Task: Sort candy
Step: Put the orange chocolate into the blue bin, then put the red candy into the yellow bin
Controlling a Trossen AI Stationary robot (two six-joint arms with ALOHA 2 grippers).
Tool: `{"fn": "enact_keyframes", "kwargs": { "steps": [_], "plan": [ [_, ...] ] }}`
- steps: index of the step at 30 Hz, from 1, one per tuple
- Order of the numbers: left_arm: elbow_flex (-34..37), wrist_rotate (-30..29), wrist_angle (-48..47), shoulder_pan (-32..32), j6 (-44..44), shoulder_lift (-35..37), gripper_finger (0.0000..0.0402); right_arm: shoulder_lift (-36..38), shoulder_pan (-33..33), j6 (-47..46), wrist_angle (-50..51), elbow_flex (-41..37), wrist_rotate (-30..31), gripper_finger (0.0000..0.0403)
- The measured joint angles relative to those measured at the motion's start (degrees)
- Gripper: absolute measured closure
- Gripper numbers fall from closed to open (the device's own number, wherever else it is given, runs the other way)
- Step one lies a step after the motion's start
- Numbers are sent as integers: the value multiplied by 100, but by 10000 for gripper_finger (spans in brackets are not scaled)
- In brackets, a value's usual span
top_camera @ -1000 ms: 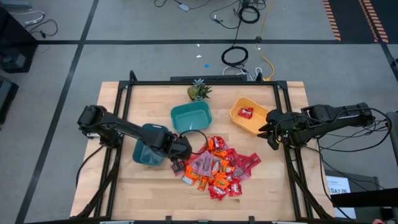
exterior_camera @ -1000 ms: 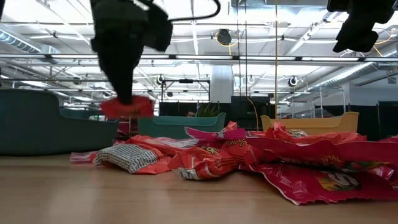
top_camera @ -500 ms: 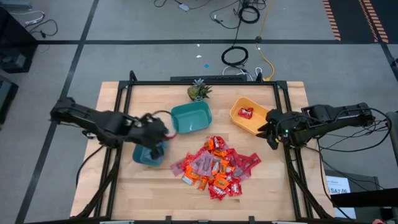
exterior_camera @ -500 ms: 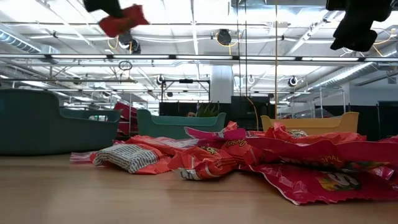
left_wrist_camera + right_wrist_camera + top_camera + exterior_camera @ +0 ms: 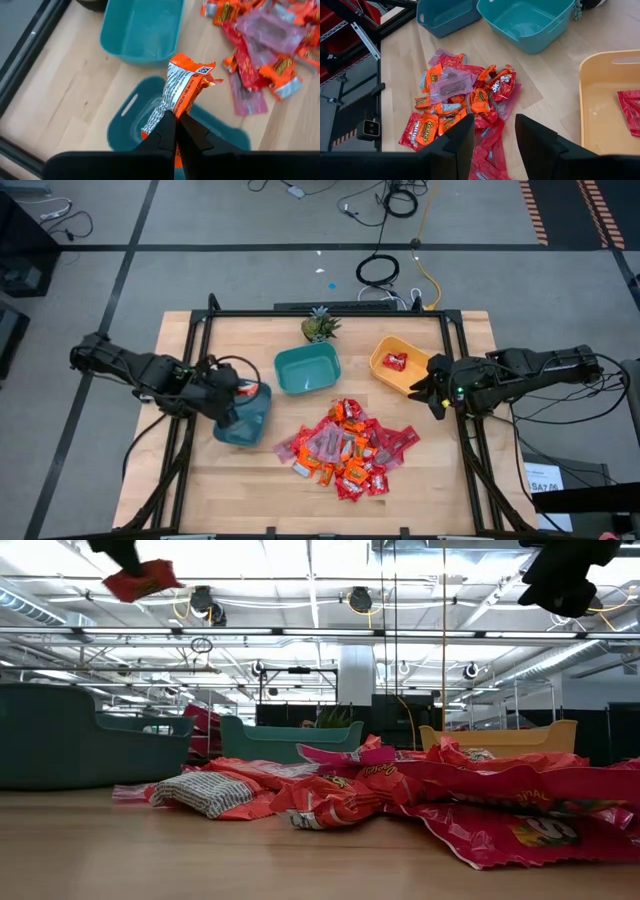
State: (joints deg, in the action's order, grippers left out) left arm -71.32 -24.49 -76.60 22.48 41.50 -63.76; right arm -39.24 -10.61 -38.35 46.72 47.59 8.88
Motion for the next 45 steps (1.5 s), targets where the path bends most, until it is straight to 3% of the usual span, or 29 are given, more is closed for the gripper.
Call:
{"fn": "enact_keyframes", "kwargs": {
  "steps": [11, 16, 26, 37, 45],
  "plan": [
    [1900, 48, 1013, 118, 165, 1531, 389, -2, 0, -170, -189, 0, 0, 268],
    [2394, 94, 1323, 118, 171, 1990, 389, -7, 0, -172, -291, 0, 0, 268],
    [2440, 49, 1359, 118, 170, 2030, 387, -22, 0, -172, -330, 0, 0, 268],
    [2440, -9, 1360, 118, 321, 2030, 314, -101, 0, -154, -326, 0, 2, 268],
    [2439, -22, 1358, 118, 317, 2030, 304, -118, 0, -131, -323, 0, 2, 268]
  ]
}}
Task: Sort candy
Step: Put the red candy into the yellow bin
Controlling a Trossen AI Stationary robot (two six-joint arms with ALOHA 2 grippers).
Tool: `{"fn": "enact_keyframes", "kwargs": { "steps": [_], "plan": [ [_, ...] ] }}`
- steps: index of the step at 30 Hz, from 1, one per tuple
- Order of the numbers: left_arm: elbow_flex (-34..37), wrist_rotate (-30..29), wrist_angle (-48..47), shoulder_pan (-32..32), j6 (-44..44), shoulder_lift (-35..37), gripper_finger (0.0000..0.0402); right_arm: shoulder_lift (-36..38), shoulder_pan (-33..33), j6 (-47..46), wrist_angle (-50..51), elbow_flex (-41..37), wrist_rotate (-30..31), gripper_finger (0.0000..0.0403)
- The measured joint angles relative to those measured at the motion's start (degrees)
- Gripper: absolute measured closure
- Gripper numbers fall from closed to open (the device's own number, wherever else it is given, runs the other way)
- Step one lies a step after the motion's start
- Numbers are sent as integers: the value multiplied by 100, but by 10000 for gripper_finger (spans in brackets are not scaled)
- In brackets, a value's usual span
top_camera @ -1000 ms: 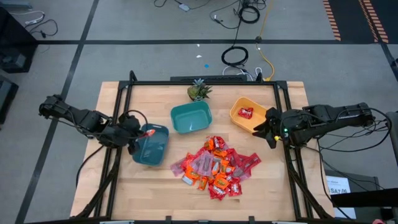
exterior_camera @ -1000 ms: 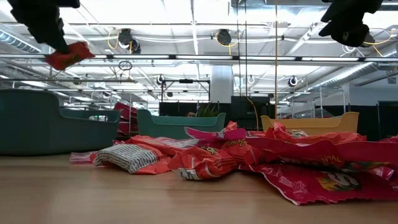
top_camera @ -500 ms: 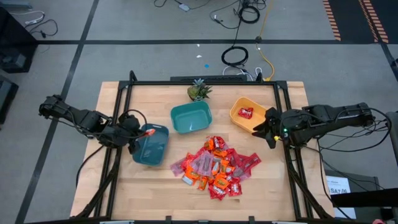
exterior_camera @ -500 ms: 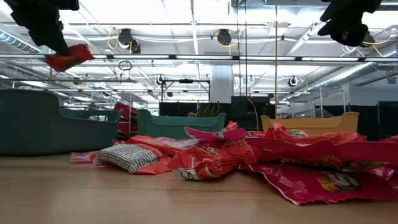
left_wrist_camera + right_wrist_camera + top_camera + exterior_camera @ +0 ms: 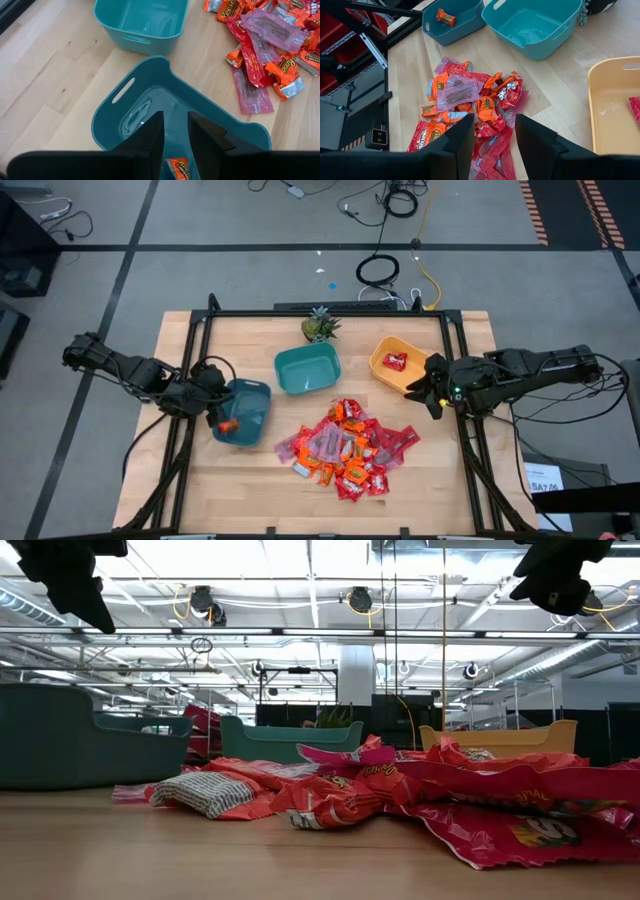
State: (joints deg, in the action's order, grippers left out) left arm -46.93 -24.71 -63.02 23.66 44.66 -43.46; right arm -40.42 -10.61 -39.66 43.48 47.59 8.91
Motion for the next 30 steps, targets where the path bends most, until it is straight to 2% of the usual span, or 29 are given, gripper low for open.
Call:
{"fn": "enact_keyframes", "kwargs": {
  "steps": [17, 23, 30],
  "plan": [
    [-1, 0, -1, 0, -6, 0, 304, 0, 0, -14, 0, 0, 0, 268],
    [-1, -2, -1, 0, -4, 0, 304, 0, 0, -469, 0, 0, -1, 268],
    [-1, -2, -1, 0, -4, 0, 304, 0, 0, -333, 0, -1, 0, 268]
  ]
}}
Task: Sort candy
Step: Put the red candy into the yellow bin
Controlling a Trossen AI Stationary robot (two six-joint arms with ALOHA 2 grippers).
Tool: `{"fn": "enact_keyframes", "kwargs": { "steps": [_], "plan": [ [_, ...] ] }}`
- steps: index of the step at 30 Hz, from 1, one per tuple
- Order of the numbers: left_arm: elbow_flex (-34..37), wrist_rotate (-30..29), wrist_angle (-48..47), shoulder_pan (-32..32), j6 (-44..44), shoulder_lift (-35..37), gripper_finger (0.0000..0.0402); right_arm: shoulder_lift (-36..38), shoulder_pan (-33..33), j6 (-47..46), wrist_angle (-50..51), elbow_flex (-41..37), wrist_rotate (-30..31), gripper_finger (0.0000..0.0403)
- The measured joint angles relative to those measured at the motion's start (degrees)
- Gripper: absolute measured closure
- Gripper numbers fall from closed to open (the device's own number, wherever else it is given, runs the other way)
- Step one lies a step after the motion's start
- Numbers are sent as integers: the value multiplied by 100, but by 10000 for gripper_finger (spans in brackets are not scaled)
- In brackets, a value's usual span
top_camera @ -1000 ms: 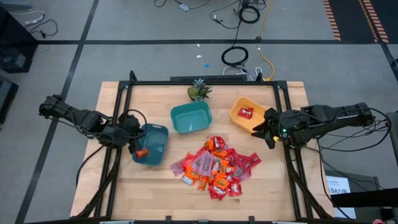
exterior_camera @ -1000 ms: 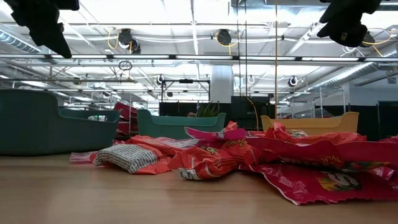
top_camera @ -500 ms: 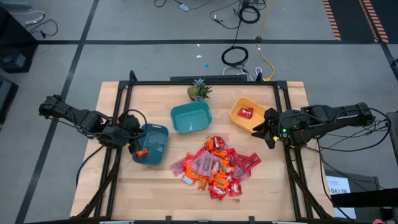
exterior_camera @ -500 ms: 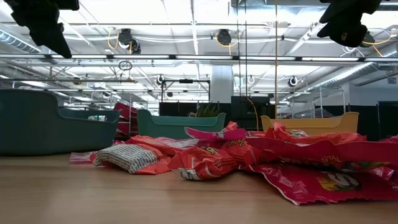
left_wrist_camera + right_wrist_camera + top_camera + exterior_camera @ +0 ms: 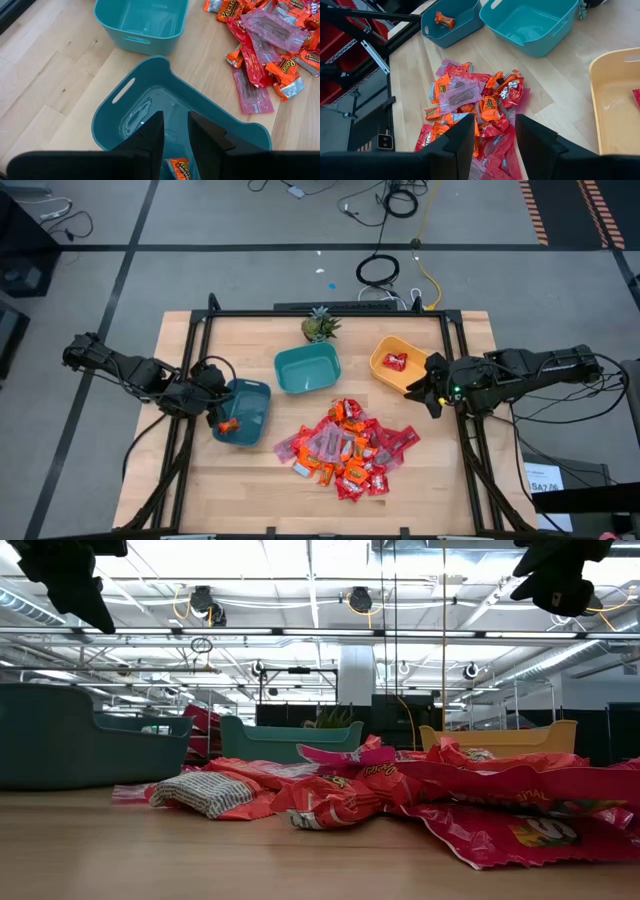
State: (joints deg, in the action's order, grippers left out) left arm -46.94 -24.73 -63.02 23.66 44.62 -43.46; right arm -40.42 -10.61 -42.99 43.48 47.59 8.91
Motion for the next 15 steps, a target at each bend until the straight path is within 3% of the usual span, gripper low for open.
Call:
{"fn": "enact_keyframes", "kwargs": {
  "steps": [8, 15],
  "plan": [
    [0, 0, 0, 0, 0, 0, 304, 0, 0, -154, 0, -1, 202, 258],
    [0, 0, 2, 0, 0, 0, 304, 0, 0, -107, 2, -1, 319, 205]
  ]
}}
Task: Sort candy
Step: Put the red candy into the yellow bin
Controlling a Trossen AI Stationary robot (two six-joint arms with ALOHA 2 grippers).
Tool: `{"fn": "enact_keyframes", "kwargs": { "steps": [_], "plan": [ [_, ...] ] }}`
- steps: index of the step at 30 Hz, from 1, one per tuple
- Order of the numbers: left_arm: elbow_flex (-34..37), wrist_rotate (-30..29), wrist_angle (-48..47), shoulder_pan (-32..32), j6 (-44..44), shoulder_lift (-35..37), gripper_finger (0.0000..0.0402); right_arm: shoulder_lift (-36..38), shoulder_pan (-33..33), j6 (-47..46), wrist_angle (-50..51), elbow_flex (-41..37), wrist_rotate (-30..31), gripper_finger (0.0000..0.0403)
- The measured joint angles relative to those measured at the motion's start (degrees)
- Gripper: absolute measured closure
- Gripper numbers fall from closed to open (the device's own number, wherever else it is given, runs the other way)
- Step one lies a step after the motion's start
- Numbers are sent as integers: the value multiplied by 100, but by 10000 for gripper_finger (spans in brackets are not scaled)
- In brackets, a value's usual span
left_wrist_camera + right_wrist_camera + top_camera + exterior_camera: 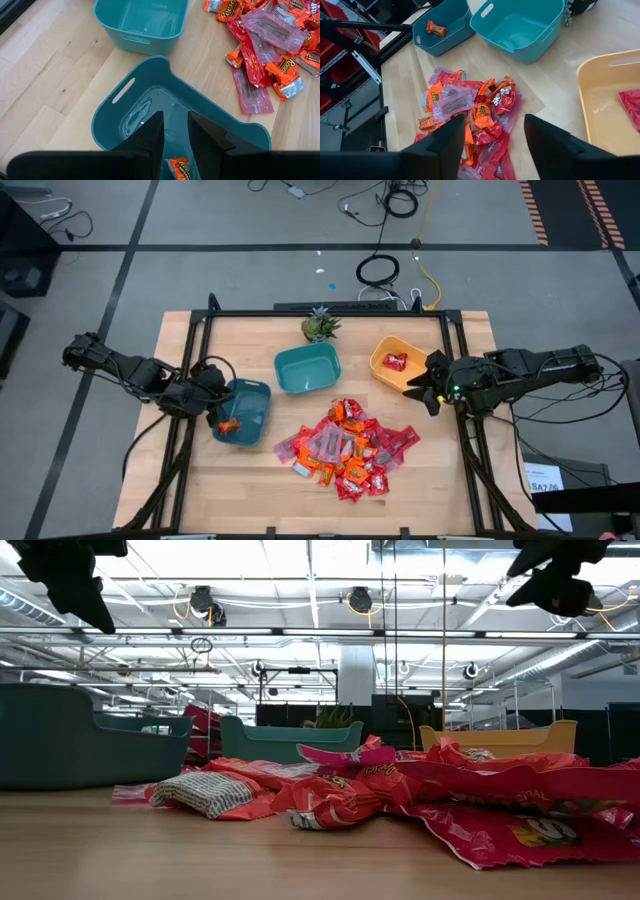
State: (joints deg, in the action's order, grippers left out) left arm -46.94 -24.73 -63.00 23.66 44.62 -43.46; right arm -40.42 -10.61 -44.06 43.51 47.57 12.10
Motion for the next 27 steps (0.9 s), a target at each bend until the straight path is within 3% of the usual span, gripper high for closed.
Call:
{"fn": "enact_keyframes", "kwargs": {
  "steps": [5, 13, 19, 27],
  "plan": [
    [0, 0, 0, 0, 0, 0, 304, 0, 0, 115, -2, 0, -7, 176],
    [0, 0, 2, 0, 0, 0, 304, -12, 0, 75, -2, 0, -13, 171],
    [0, 0, 2, 0, 0, 0, 304, -273, 0, 1089, -8, 0, -49, 176],
    [0, 0, 2, -2, 0, -2, 304, -1217, 0, 2320, -653, 0, -250, 177]
  ]
}}
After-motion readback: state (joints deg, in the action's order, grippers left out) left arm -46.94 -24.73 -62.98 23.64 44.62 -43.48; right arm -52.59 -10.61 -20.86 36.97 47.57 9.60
